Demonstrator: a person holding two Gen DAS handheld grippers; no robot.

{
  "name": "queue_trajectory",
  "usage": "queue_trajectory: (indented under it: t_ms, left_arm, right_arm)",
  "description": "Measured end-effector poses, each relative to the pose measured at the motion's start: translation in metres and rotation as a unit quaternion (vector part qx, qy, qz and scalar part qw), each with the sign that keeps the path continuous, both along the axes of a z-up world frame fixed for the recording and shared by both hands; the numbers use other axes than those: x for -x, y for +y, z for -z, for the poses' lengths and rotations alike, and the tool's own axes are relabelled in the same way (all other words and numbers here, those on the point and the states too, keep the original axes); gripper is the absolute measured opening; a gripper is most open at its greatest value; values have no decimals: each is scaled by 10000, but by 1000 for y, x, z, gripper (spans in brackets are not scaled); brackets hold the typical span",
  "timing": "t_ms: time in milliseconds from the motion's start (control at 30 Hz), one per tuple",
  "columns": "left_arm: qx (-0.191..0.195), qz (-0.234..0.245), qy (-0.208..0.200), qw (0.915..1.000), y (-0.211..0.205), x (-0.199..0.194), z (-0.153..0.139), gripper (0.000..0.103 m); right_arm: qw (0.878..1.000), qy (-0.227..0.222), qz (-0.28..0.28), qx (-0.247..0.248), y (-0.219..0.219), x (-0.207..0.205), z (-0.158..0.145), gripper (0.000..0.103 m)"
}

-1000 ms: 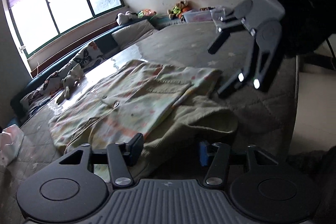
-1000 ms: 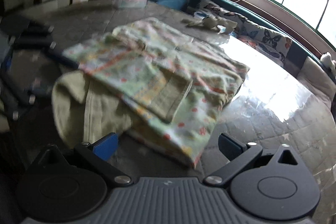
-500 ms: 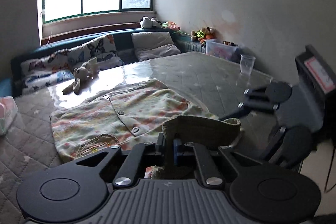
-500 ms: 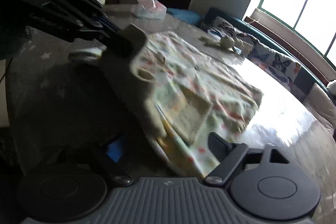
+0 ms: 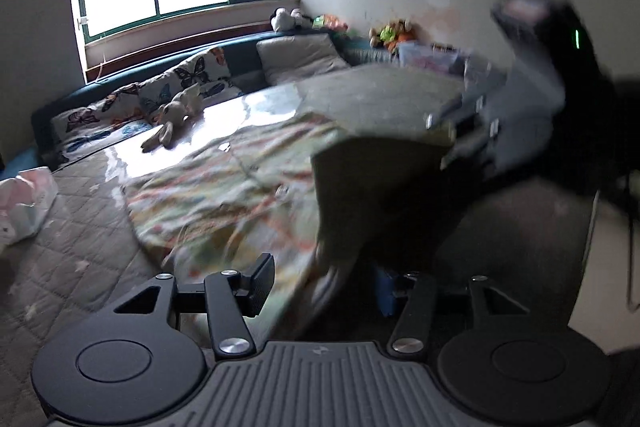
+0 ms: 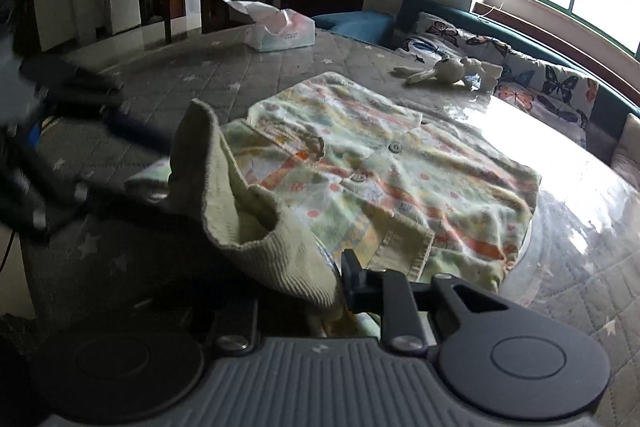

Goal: Fold clothes

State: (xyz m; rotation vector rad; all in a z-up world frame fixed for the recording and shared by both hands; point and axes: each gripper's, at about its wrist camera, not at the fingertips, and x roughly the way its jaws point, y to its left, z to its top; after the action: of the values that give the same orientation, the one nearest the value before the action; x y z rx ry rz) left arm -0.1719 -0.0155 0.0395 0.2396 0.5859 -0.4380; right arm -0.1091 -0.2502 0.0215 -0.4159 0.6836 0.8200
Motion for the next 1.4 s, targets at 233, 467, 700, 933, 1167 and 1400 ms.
queue_trajectory:
  t_ms: [233,467,700,933,1167,1400]
  left_arm:
    - [-900,-183,-276,9954,-7,1,23,53]
    - [-1453,-169,-590,9875,-6,8,31,19]
    - [-1156,-168,-718,9906,10,24,12,5]
    - [-621,-43,-619,9961,24,72,-28,5]
    - [-252,70,-587,9979,32,123,-63,5]
    - [118,-265,-427,9987,47,83,-64,5]
  right_arm:
    - [9999,-62,149,-11,2,0,-2,17]
    - [9995,-169,231,-99,2,4,-5,13]
    - [9991,-280,134,-274,-1,14,-15,10]
    - [9979,-168,-414,-479,-17,53,-45,10]
    - [9944,219,-759,-706,-28,92,-77,9]
    - [9954,187,-713,-618,-14,68,-79,9]
